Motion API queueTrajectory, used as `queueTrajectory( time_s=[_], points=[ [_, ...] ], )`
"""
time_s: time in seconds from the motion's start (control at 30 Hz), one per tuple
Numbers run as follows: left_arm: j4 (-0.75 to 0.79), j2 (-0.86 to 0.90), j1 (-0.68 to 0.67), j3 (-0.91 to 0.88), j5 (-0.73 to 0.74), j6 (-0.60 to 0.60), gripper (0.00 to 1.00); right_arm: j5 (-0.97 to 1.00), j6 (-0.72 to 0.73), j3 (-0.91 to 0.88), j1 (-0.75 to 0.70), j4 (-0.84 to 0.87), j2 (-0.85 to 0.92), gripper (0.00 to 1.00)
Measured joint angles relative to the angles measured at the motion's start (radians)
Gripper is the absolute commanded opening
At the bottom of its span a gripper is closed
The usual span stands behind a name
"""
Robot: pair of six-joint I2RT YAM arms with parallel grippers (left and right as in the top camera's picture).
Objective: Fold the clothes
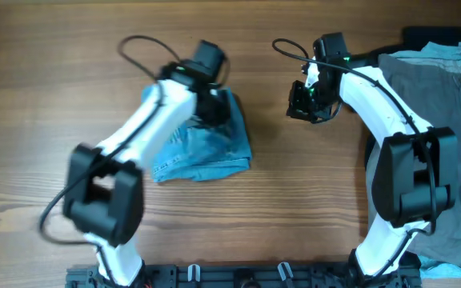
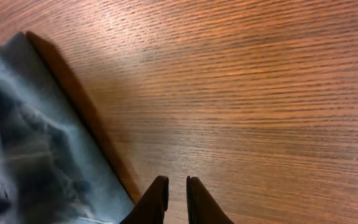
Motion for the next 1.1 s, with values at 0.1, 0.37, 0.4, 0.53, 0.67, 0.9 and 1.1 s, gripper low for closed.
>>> queueTrajectory(
  time_s=[0.1, 0.37, 0.4, 0.53, 0.67, 0.9, 1.1],
  points=[
    [0.015, 0.077, -0.068, 0.0, 0.043, -0.026, 0.46, -0.002, -0.009, 0.0, 0.0, -0.009, 0.0, 0.19],
    [-0.236, 0.005, 0.032, 0.085, 0.086, -0.006, 0.54, -0.113, -0.169, 0.0, 0.001, -0.002, 0.0, 0.4],
    [-0.26, -0.037, 0.074, 0.112, 0.086, 0.01, 0.57, -0.167, -0.213, 0.0, 0.005, 0.002, 0.0, 0.46],
    [-0.311, -0.267, 0.227, 0.194, 0.039, 0.064, 0.58, -0.314, -0.339, 0.0, 0.067, 0.007, 0.0, 0.59],
    [-0.362, -0.474, 0.355, 0.215, -0.025, 0.132, 0.57, -0.277, -0.289, 0.0, 0.227, 0.051, 0.003, 0.61],
    [-0.473, -0.474, 0.453, 0.211, -0.076, 0.186, 0.54, -0.188, -0.055, 0.0, 0.391, 0.052, 0.105, 0.29],
    [-0.475, -0.472, 0.455, 0.211, -0.084, 0.217, 0.54, -0.196, -0.011, 0.006, 0.399, 0.079, 0.11, 0.04]
  ],
)
